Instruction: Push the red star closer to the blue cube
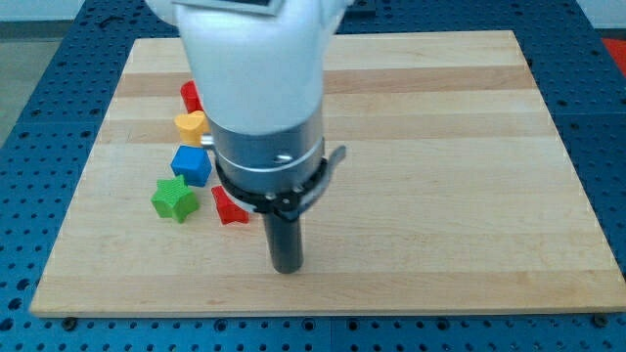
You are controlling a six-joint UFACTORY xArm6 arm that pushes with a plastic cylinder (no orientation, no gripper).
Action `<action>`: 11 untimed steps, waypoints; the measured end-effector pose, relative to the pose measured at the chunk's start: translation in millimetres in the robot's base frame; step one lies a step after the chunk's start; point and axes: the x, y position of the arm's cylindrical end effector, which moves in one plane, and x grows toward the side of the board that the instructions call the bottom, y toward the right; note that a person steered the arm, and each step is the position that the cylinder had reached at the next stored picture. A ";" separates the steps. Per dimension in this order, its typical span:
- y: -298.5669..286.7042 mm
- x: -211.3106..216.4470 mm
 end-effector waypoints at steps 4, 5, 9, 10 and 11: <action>-36.9 -46.8; -50.2 -45.2; -57.4 -102.0; -64.1 -114.8; -65.4 -103.5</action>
